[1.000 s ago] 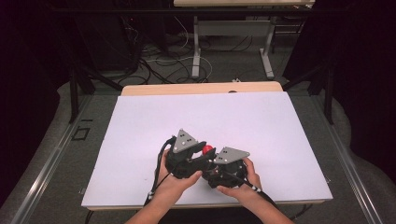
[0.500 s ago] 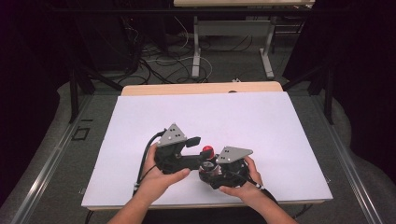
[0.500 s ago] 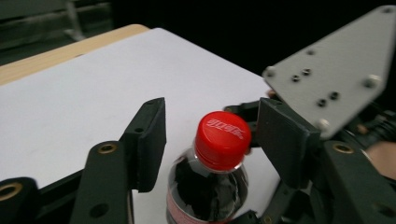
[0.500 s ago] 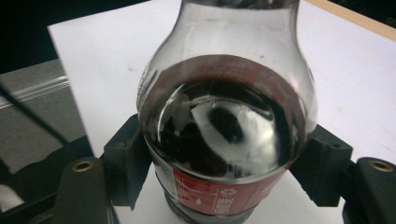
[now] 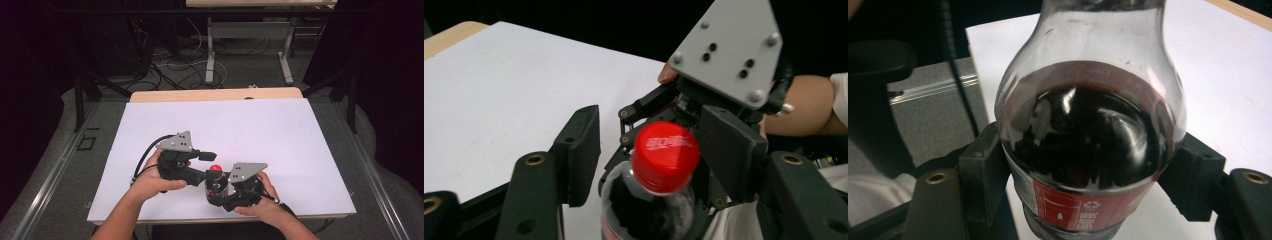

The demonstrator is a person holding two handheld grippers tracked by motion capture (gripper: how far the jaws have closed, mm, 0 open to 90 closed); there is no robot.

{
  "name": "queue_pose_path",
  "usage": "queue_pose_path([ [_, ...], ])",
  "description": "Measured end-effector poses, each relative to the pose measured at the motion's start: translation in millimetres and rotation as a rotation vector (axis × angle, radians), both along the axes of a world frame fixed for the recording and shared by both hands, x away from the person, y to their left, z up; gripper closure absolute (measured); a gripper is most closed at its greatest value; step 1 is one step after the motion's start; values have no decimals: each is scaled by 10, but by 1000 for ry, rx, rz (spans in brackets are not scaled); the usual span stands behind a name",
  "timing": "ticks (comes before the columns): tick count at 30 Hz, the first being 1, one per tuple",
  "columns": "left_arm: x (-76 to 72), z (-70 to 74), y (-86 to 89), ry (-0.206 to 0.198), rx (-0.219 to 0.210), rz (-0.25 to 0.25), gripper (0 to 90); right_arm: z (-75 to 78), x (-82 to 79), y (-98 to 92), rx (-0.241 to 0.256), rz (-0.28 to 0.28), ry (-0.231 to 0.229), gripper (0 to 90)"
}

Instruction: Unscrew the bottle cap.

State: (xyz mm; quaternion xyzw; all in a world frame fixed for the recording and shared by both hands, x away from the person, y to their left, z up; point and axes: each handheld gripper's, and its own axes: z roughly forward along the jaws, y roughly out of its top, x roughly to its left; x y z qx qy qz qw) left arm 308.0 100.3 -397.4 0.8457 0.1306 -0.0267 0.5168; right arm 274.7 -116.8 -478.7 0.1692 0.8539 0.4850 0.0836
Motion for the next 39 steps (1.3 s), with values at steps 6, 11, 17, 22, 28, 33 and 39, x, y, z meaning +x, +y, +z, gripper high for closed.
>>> queue_pose_path([
  [6,6,-10,-12,-3,-5,-15,571,-1,-24,19,-7,12,2,289],
  [11,-22,-12,-30,9,-3,-24,646,0,-28,17,-8,2,-10,291],
  [17,-19,-7,-18,38,-21,45,888,-14,-39,37,-32,-2,-28,297],
  [22,-3,-11,-36,26,-34,81,849,-25,-26,16,-3,-37,-42,300],
  [28,-5,20,-32,24,-29,56,670,-21,-13,-20,10,-53,-56,300],
  [33,18,6,46,36,-19,31,522,-5,-10,-48,21,-64,-61,299],
  [39,8,-40,95,51,-26,18,606,0,-4,-51,32,-53,-44,299],
])
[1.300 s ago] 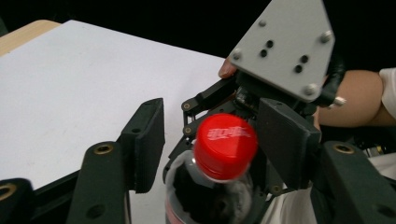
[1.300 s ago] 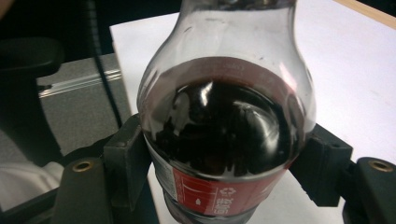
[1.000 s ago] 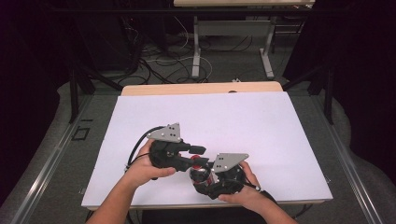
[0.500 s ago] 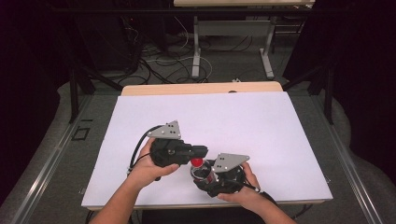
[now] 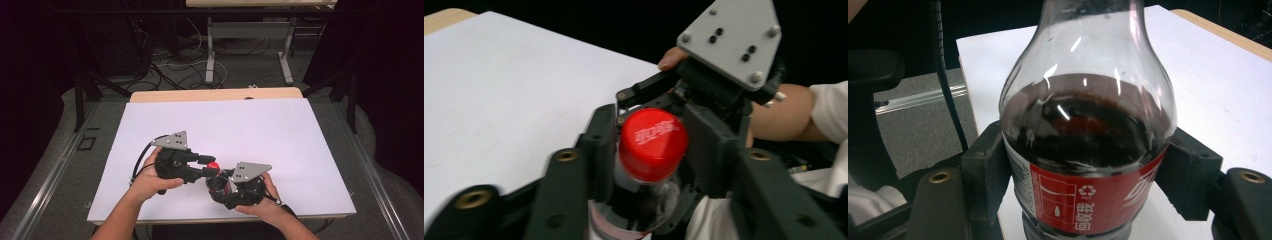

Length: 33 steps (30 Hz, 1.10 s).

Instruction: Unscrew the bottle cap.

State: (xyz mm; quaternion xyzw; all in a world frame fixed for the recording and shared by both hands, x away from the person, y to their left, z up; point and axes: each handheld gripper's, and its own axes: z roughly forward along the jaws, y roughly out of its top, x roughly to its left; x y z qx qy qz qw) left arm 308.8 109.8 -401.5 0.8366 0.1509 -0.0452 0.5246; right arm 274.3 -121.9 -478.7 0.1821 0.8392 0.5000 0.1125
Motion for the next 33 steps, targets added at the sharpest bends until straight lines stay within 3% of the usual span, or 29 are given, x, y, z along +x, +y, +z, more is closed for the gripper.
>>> queue_pose_path([
  [2,-42,13,-36,-28,13,30,609,-3,4,-1,-2,-4,5,300],
  [4,-52,20,-48,-31,19,45,611,-5,5,0,2,-25,-4,300],
  [6,-87,30,-84,-32,26,95,612,-6,6,-2,6,-45,0,300],
  [8,-174,62,-161,-25,56,211,613,-12,8,1,5,-73,-8,300],
  [9,-174,62,-161,-25,56,211,614,-14,3,5,6,-94,-11,300],
  [10,-204,70,-193,-34,68,254,614,-14,3,5,6,-94,-11,300],
  [13,-303,75,-305,-36,84,400,615,-31,-2,13,-1,-163,-26,300],
  [15,-355,75,-371,-21,92,478,616,-43,-5,19,6,-181,-17,300],
  [16,-366,77,-393,-28,104,499,615,-49,-7,22,2,-189,-17,300],
  [17,-379,79,-417,-9,102,528,615,-50,-9,24,-2,-200,-19,300],
  [18,-386,68,-446,-5,83,560,615,-50,-9,24,-2,-200,-19,300],
  [19,-385,74,-453,-8,100,562,615,-51,-10,26,1,-232,-18,300],
  [20,-381,62,-479,-12,90,577,615,-51,-10,26,1,-232,-18,300],
  [23,-353,46,-490,-22,75,558,603,-57,30,-21,25,-222,10,299],
  [24,-334,50,-472,-28,73,528,603,-57,30,-21,25,-222,10,299],
  [25,-320,49,-461,-46,59,508,508,-43,49,-50,37,-184,14,299],
  [28,-276,118,-338,-54,32,417,465,-21,57,-75,63,-137,34,299],
  [29,-276,118,-338,-54,32,417,451,-21,57,-75,63,-137,34,299],
  [30,-260,136,-301,-48,24,390,440,-9,59,-83,67,-108,35,300],
  [31,-232,164,-230,-46,-6,324,427,-4,56,-89,72,-95,42,299],
  [33,-200,188,-163,-36,-9,243,415,3,58,-97,83,-67,48,299],
])
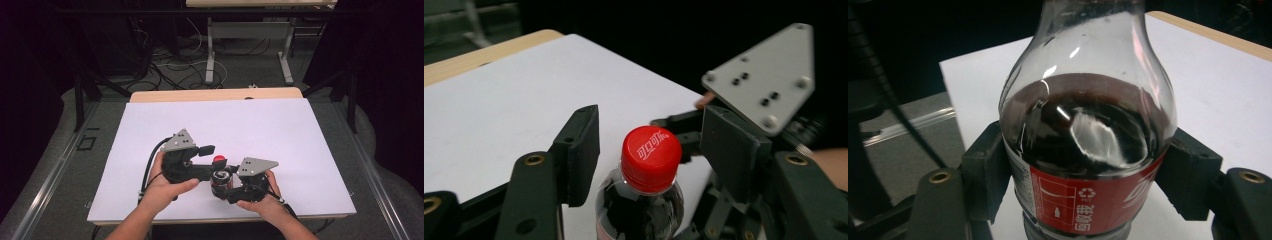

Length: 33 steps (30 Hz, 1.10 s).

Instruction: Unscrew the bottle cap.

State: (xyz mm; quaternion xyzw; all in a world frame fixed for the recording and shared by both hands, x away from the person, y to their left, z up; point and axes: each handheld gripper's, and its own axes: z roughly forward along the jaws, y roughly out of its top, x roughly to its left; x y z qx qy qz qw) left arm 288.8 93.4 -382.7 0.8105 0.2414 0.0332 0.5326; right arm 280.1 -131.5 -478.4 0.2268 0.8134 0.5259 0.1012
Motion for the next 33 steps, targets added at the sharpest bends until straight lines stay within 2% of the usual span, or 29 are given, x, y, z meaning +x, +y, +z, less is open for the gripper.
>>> queue_pose_path([
  [2,36,4,57,-17,10,-61,418,11,5,-8,-1,33,-7,299],
  [3,36,4,57,-17,10,-61,431,14,1,-7,2,37,-14,299],
  [4,62,-11,85,-21,20,-108,442,18,-5,-4,3,50,-8,299],
  [5,62,-11,85,-21,20,-108,448,19,-9,1,0,60,-16,299],
  [7,94,-34,107,-23,28,-140,456,18,-15,7,3,75,-16,299],
  [8,129,-63,121,-6,5,-183,478,18,-26,18,-1,101,-14,299],
  [10,147,-84,133,1,-11,-232,516,17,-36,29,2,118,-13,299],
  [12,146,-102,127,15,-28,-258,558,18,-48,38,0,137,-16,299],
  [13,146,-102,127,15,-28,-258,597,18,-50,42,-2,143,-16,299],
  [14,137,-101,125,10,-26,-264,597,18,-50,42,-2,143,-16,299],
  [18,92,-82,95,-21,12,-228,615,15,-46,43,-15,130,-14,299],
  [22,37,-62,32,-28,42,-149,618,8,-42,45,-18,97,-19,299],
  [24,3,-51,-10,-47,59,-107,619,5,-40,44,-14,60,-23,299],
  [25,-39,-50,-64,-62,63,-45,619,6,-36,42,-17,44,-30,299],
  [26,-64,-48,-91,-71,70,-21,620,8,-38,40,-21,23,-33,299],
  [27,-64,-48,-91,-71,70,-21,620,8,-40,39,-24,5,-41,299],
  [29,-102,-53,-154,-66,68,55,620,11,-47,37,-25,-15,-40,299],
  [31,-139,-50,-217,-69,80,115,620,0,-66,45,-47,-89,-65,298],
  [33,-166,-54,-277,-72,83,171,620,-2,-65,46,-50,-109,-70,299],
])
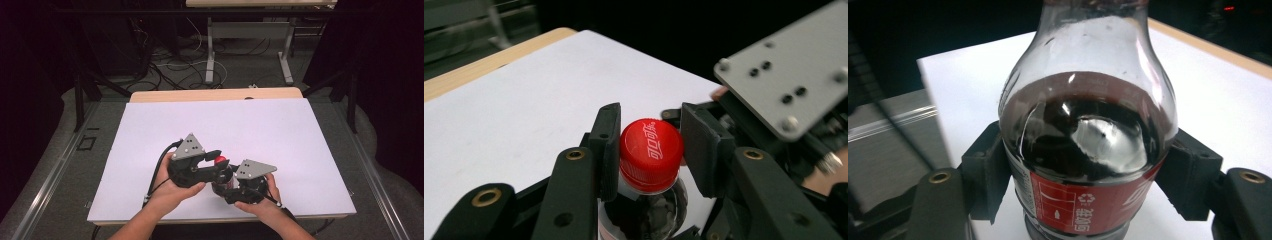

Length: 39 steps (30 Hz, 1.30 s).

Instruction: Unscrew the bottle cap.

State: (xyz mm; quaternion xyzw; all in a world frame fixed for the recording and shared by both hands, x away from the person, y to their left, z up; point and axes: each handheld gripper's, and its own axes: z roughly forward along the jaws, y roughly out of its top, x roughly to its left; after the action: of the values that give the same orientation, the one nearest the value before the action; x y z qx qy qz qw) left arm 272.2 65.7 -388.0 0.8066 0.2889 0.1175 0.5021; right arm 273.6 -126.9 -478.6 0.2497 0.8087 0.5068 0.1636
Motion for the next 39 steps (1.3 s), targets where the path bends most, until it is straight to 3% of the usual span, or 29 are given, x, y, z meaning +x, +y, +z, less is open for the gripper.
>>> queue_pose_path([
  [1,-6,-1,-19,3,-3,23,620,-2,-8,4,6,-37,4,299],
  [3,-20,-27,-85,3,-18,84,621,-2,-4,-2,0,-59,8,299],
  [7,-6,-47,-120,5,-18,101,620,-9,5,-8,-12,-81,24,299],
  [12,22,-47,-89,17,-32,70,617,-18,46,-49,14,-41,37,299],
  [18,141,16,92,60,-97,-62,486,7,65,-89,55,17,49,299],
  [21,212,36,193,42,-93,-153,453,14,68,-90,55,45,42,299],
  [22,267,29,246,60,-96,-238,432,18,71,-86,53,67,36,299],
  [23,267,29,246,60,-96,-238,433,22,68,-87,43,86,38,299],
  [24,285,23,270,62,-102,-276,432,22,63,-81,42,96,41,299],
  [25,345,5,306,78,-98,-352,426,24,59,-77,39,120,45,299],
  [26,345,5,306,78,-98,-352,418,20,54,-67,39,134,39,299],
  [31,441,-50,352,82,-58,-469,462,14,22,-22,35,185,43,299],
  [35,419,-71,342,88,-74,-502,604,1,18,-2,30,199,48,299],
  [39,370,-71,309,52,-61,-458,613,-1,21,-14,32,181,50,299],
])
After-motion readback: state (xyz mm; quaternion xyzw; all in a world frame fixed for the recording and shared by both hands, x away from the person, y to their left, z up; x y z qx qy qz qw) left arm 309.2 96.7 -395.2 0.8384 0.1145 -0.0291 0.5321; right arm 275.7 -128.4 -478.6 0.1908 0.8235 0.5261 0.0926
